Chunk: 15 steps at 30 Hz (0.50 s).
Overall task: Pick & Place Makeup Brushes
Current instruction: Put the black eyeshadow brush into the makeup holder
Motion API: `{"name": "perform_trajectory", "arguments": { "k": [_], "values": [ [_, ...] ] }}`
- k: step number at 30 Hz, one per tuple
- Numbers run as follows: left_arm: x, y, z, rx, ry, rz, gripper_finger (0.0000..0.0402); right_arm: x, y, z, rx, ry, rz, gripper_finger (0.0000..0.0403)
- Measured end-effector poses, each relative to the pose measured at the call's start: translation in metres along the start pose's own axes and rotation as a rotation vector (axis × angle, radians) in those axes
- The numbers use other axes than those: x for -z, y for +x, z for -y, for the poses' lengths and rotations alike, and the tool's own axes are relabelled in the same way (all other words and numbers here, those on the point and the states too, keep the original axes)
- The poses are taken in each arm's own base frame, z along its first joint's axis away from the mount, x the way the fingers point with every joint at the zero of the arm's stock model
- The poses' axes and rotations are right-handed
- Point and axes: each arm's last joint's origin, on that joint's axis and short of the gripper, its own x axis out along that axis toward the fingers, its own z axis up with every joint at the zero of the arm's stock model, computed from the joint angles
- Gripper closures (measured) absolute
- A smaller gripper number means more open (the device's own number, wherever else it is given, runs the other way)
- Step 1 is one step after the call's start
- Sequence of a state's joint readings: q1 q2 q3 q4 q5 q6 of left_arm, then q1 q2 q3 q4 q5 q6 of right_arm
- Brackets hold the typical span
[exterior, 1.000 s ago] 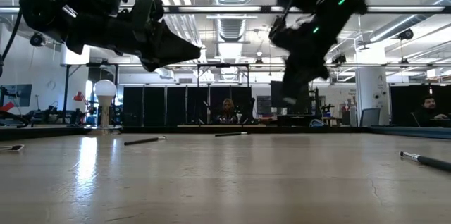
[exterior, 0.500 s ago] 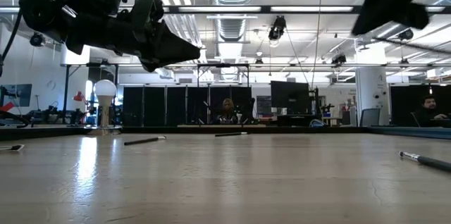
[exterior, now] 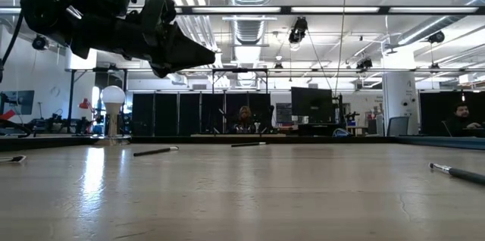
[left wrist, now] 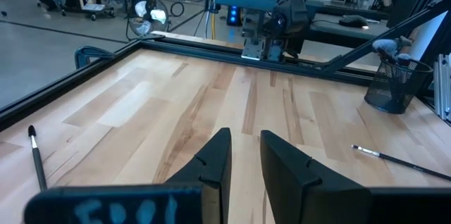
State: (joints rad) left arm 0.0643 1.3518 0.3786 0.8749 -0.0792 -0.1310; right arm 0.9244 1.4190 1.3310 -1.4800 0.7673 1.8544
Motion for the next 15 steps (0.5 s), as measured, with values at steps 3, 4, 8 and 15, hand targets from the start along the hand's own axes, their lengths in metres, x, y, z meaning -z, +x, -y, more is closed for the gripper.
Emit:
{"name": "perform_trajectory", "arguments": {
  "k": [3,4,8,15],
  "values": [
    [0.000,0.000,0.000,0.000,0.000,0.000,0.0330,0.021,-0.012,-0.018,0.022,-0.044,0.025,0.0394],
    [0.000,0.000,0.000,-0.001,0.000,-0.001,0.0330,0.029,-0.015,-0.024,0.000,-0.056,0.036,0.0394],
    [0.001,0.000,0.000,-0.001,-0.001,-0.002,0.0330,0.049,-0.020,-0.041,-0.026,-0.096,0.066,0.0394],
    [0.002,-0.001,0.000,-0.002,-0.001,-0.006,0.0330,0.068,-0.022,-0.045,0.023,-0.151,-0.034,0.0394]
  ]
}}
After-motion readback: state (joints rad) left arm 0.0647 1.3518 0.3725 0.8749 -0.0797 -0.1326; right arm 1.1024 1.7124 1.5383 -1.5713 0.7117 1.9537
